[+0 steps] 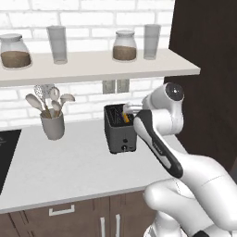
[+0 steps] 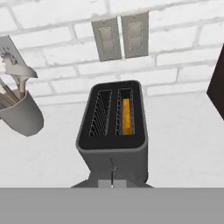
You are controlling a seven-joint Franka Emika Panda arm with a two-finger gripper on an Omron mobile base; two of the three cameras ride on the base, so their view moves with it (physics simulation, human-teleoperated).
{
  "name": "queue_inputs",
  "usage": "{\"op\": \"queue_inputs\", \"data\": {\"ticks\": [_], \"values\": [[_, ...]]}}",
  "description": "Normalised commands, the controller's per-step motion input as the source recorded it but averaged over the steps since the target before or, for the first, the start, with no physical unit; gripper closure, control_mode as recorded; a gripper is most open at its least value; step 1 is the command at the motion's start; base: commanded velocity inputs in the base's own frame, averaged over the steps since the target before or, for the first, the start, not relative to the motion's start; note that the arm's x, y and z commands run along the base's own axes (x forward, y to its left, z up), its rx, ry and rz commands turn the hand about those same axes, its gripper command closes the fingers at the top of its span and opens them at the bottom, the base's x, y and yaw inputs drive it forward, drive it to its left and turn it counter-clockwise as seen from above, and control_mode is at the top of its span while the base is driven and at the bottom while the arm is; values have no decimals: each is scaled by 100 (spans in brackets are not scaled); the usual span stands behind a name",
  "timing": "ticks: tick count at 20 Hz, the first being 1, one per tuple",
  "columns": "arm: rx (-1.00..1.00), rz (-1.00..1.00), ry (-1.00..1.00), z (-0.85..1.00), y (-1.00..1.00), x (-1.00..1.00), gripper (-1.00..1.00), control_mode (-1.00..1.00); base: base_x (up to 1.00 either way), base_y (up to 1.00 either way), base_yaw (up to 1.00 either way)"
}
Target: Start the toaster. Once the lever pops up, take the bread to the plate on the dining counter.
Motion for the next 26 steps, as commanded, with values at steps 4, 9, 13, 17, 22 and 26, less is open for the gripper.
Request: {"op": "queue_inputs", "data": {"ticks": [4, 9, 13, 17, 22, 26], "values": [[0, 0, 9, 0, 0, 5, 100, -100, 0, 0, 0], [0, 0, 16, 0, 0, 7, 100, -100, 0, 0, 0], [-6, 0, 7, -7, 0, 16, 100, -100, 0, 0, 0], [-5, 0, 0, -14, -3, 21, 100, -100, 0, 0, 0], [-3, 0, 0, -17, -5, 20, 100, -100, 0, 0, 0], [-3, 0, 1, -18, -3, 17, 100, -100, 0, 0, 0]]}}
